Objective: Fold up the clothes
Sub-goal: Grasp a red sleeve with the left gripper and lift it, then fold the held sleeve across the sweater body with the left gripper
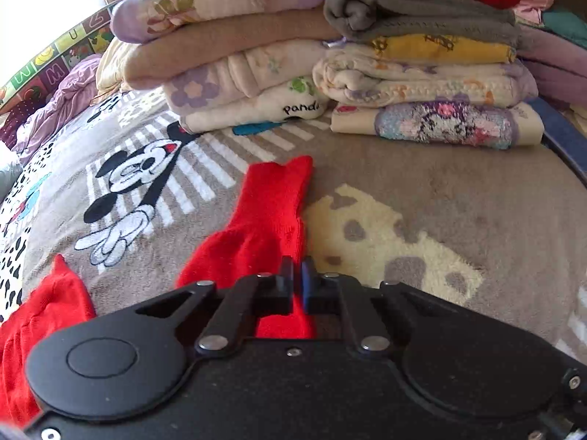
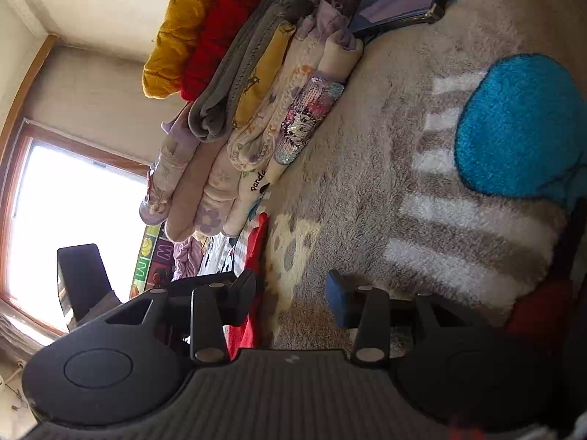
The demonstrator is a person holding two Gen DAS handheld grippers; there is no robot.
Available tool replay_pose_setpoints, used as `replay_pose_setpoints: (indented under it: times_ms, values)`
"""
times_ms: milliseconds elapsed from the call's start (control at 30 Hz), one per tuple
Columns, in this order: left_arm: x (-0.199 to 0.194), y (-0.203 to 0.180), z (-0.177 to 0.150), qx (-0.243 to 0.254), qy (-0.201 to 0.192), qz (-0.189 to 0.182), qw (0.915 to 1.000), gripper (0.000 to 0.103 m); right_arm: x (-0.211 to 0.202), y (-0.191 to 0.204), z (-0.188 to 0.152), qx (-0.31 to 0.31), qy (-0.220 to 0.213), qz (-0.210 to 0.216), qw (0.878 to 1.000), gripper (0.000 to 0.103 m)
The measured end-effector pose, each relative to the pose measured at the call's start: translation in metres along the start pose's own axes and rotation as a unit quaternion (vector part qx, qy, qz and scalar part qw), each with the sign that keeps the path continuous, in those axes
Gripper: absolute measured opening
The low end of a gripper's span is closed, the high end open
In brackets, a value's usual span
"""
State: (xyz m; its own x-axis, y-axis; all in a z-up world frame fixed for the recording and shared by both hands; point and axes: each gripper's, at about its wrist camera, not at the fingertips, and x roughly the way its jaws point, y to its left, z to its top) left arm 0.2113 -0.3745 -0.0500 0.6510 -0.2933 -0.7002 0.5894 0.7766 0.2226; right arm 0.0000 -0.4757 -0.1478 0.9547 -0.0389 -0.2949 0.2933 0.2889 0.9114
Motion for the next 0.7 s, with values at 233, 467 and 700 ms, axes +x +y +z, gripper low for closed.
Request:
replay_pose_setpoints:
  times_ms: [233, 467, 700]
  values:
    - [-0.056, 0.081, 0.002, -0.083, -0.049, -0.012, 0.9953, 0.003, 0.018, 0.026, -0.024, -0.062, 0.078, 0.023, 0.995, 0.050]
    - [-0.095, 0.161, -0.015, -0.157, -0.079, 0.008, 0.9844, 0.002, 0.026, 0.083, -0.081, -0.250, 0.155, 0.061, 0.954, 0.052]
    - [-0.134, 0.216, -0.064, -0.196, -0.093, 0.045, 0.9751, 0.002, 0.022, 0.131, -0.147, -0.435, 0.178, 0.097, 0.877, 0.054]
